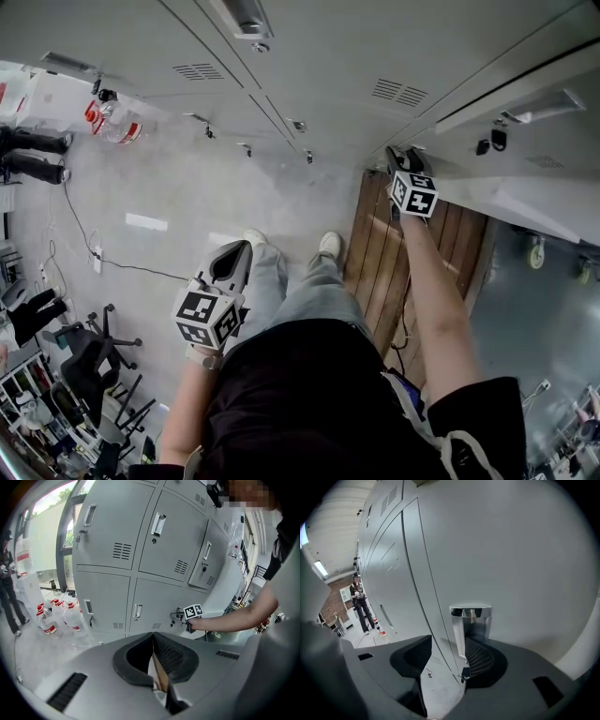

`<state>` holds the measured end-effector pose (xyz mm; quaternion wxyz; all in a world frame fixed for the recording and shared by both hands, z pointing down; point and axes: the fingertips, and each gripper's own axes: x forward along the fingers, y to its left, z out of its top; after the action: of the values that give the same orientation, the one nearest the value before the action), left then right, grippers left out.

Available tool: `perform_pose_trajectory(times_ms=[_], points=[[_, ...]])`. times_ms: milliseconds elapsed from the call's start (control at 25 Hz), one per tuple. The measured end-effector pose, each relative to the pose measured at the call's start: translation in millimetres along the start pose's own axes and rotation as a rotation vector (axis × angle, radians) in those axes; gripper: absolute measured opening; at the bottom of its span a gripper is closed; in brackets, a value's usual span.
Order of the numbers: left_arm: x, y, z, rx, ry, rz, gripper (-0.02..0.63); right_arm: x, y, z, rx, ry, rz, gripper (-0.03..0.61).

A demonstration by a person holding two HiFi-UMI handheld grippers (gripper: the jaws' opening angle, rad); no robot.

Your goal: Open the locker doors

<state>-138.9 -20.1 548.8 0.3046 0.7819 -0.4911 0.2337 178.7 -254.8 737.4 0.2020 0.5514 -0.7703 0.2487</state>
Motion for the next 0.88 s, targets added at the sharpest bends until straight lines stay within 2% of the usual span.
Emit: perform_pose_trajectory(times_ms=[360, 600, 880], points=[[-3, -10, -9, 0.004, -0.008, -0.033, 0.018, -25, 5, -20, 0.018, 0.030, -0.063, 0.216], [-4, -18, -11, 0.020, -0.016, -0.058, 0.018, -51, 3, -39, 0.009, 0.043, -0.102, 0.153], [4, -32, -7, 0.049, -0.022, -0.096, 0.018, -80, 4, -61, 0.001, 0.044, -0.107, 0.153]])
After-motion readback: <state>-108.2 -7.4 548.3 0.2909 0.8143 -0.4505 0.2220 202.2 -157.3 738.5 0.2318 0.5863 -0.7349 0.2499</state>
